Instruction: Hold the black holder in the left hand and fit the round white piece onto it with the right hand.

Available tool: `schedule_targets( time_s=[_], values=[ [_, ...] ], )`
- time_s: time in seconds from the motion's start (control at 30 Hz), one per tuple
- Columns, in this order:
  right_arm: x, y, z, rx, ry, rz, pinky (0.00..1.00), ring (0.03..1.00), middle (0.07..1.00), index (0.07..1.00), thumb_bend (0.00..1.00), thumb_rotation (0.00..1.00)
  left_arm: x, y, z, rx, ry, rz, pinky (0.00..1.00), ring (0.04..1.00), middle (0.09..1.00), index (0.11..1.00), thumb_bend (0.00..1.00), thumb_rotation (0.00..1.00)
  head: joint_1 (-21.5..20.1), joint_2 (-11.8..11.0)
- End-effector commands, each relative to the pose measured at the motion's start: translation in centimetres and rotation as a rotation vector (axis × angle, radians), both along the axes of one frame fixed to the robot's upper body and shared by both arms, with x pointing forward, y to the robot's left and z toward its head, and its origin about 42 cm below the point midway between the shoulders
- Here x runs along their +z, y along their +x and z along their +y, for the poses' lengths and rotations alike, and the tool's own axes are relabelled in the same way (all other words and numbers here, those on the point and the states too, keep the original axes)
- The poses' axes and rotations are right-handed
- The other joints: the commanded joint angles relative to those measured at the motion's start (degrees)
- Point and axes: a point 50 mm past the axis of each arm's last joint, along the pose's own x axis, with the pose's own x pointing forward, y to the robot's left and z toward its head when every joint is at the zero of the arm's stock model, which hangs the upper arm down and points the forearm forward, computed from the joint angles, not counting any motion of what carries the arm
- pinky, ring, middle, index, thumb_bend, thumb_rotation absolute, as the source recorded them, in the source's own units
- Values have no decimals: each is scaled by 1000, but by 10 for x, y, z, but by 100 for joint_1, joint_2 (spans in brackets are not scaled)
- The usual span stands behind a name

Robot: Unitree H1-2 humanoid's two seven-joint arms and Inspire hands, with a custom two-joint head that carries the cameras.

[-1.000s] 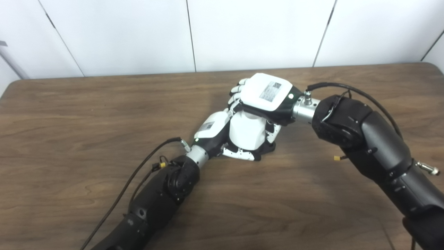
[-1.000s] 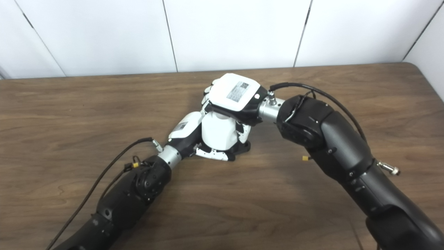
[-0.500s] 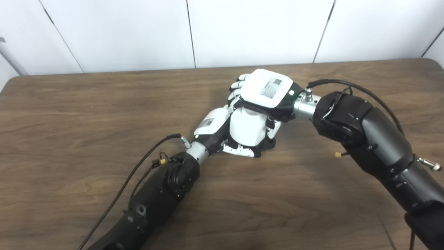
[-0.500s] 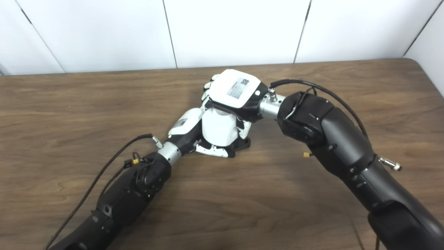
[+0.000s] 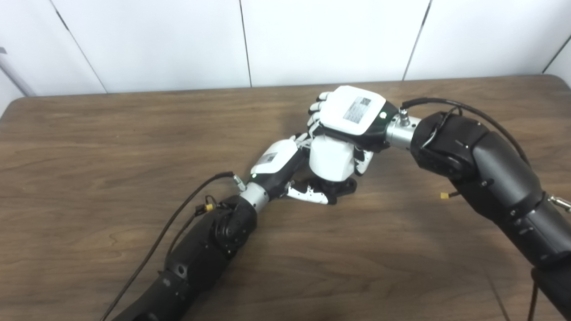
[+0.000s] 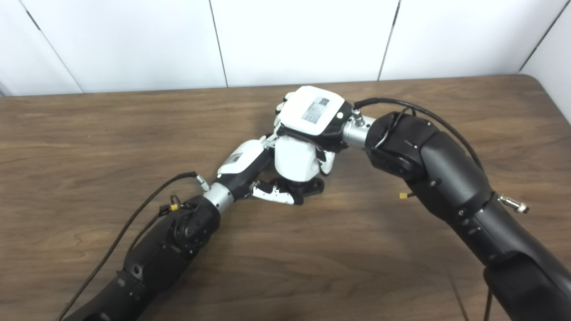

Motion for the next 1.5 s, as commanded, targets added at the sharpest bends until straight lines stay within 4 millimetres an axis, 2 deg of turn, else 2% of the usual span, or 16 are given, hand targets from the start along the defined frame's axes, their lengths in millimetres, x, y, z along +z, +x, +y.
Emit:
schedule_targets(
  time_s=[0.0, 0.57, 1.1, 1.47],
  values=[
    [19, 8, -8, 5, -42, -61, 892, 858, 770, 483, 524, 137, -39, -22, 1, -44, 110, 185, 1000, 1000, 925, 480, 524, 60, -2, 5],
    [6, -4, -2, 37, -22, -17, 877, 850, 769, 483, 526, 139, -37, -18, -3, -45, 100, 186, 1000, 1000, 940, 480, 523, 60, 73, 25],
    [13, -15, 10, 77, 5, -6, 909, 863, 776, 482, 525, 138, -38, -16, -3, -42, 114, 183, 1000, 1000, 940, 481, 524, 60, 126, 69],
    [7, -14, 3, 65, -28, 15, 897, 856, 773, 482, 525, 138, -39, -16, -3, -37, 110, 190, 1000, 1000, 938, 481, 524, 59, 104, 16]
  ],
)
